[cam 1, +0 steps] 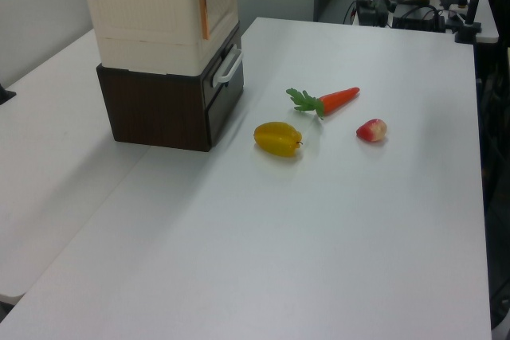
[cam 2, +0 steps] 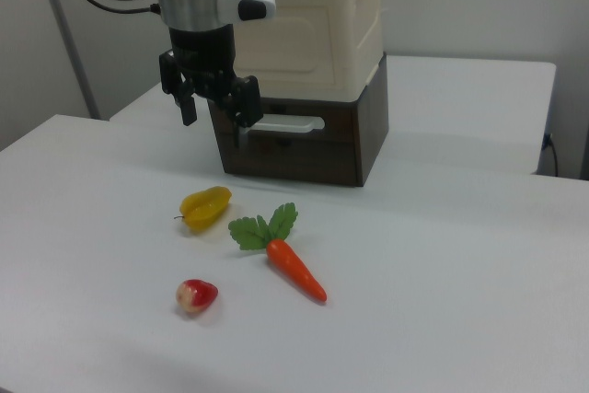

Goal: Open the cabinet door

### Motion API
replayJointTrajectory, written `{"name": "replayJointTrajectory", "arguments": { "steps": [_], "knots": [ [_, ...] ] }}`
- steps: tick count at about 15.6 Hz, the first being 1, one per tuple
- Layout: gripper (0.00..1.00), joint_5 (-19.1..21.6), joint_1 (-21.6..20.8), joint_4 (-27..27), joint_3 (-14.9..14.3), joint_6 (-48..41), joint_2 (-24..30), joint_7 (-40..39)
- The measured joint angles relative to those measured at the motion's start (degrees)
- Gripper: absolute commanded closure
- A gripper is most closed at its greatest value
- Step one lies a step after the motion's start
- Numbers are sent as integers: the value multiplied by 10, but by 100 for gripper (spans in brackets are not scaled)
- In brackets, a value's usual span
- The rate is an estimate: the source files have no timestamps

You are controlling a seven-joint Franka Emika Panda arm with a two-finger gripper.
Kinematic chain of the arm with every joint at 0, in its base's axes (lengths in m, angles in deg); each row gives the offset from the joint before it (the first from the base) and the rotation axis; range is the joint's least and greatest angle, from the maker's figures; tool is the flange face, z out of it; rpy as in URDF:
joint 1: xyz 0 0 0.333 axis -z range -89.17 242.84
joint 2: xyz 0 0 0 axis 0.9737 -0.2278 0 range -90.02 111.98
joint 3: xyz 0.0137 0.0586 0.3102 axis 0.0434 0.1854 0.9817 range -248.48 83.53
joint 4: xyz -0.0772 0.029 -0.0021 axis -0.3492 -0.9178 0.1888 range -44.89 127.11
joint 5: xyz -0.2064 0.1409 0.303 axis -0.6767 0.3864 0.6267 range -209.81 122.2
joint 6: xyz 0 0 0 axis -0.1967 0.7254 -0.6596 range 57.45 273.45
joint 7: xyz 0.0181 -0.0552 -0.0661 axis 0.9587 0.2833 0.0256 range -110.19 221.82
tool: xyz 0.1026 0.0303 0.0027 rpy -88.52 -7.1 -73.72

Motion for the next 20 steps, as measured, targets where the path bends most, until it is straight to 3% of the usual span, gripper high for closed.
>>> {"name": "replayJointTrajectory", "arguments": {
  "steps": [20],
  "knots": [
    [0,-4,-11,1,5,-14,-7,-1]
  ]
}}
